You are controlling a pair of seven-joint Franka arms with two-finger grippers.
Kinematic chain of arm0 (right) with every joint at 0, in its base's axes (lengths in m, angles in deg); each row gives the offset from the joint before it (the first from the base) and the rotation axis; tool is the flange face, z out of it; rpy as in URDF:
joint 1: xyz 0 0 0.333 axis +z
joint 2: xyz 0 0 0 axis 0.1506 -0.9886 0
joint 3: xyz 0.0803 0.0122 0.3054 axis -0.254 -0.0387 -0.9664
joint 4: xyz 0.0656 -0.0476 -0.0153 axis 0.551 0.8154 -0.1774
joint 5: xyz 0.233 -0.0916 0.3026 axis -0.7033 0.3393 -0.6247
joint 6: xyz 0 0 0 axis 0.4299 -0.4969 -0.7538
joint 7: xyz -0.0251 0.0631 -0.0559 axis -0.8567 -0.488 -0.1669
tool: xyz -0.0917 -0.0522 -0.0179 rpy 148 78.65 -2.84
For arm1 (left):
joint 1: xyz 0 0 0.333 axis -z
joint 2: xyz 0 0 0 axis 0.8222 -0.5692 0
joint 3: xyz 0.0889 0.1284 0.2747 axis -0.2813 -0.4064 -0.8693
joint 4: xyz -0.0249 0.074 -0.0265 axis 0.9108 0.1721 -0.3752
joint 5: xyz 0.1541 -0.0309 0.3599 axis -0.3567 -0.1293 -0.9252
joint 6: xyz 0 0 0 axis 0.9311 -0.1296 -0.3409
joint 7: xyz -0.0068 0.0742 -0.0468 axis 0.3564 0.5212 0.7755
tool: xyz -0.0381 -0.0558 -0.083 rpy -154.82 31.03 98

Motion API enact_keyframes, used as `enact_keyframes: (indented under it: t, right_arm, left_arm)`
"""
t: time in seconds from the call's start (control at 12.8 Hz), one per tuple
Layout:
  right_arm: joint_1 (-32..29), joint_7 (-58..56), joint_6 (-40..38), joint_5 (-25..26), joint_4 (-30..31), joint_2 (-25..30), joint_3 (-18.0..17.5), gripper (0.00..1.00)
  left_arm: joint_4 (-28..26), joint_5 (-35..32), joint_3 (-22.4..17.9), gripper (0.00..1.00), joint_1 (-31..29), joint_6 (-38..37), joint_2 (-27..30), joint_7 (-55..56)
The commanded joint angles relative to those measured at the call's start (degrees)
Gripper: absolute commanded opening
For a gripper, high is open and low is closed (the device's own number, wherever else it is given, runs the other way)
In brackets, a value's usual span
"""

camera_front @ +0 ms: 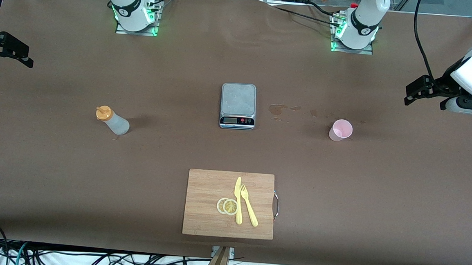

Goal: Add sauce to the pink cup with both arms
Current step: 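Reach the left gripper to the pink cup and grasp it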

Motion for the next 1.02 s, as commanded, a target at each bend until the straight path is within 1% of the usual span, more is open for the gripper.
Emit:
enact_keyframes:
  t: [0.0,0.94]
  right_arm:
    - [-0.02,-0.23,-0.53,-0.15,-0.27,0.29,0.16,1.0]
    - [-0.02,-0.23,-0.44,-0.15,-0.27,0.29,0.16,1.0]
  left_arm:
    - [1.9,0.64,-0.02,1.0,-0.34,-1.36,-0.65,0.11]
    - [1.9,0.37,0.15,1.0,-0.25,-1.36,-0.83,-0.42]
